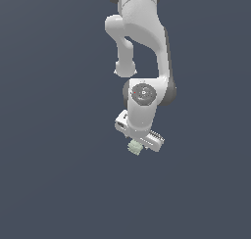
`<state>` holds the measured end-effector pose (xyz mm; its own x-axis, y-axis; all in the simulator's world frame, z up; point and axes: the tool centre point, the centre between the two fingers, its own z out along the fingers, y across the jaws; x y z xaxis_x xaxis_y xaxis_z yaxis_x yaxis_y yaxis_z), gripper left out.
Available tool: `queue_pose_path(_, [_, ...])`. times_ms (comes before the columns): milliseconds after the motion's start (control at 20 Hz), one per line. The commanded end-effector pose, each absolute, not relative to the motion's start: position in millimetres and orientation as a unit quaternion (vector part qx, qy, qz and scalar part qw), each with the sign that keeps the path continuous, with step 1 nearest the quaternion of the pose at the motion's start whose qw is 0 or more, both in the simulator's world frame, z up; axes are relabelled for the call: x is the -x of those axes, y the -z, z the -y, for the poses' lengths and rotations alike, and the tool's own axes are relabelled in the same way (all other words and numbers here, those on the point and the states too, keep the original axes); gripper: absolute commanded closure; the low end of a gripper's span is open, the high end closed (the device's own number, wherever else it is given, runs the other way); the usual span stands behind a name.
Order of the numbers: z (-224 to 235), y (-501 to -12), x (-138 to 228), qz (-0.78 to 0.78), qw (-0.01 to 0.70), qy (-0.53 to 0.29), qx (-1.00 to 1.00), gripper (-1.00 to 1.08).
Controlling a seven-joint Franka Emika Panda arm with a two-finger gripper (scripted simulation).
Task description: Pick up the object and move it to a goal position.
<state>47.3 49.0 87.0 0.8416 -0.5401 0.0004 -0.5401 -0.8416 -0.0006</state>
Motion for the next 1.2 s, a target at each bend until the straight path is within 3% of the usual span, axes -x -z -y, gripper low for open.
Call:
queue_pose_path(0, [-49.0, -78.5, -46.8, -0.282, 0.0, 0.0, 0.96, -0.92])
queue_pose_path(600, [-49.0, -41.6, -47.4, -0.283, 0.0, 0.0, 0.959, -0.92])
queue_pose_path(650, [-49.0, -41.6, -47.4, -0.283, 0.0, 0.0, 0.959, 1.08])
queue_pose_path(1150, [-49.0, -41.6, -47.4, -0.283, 0.0, 0.0, 0.959, 1.08])
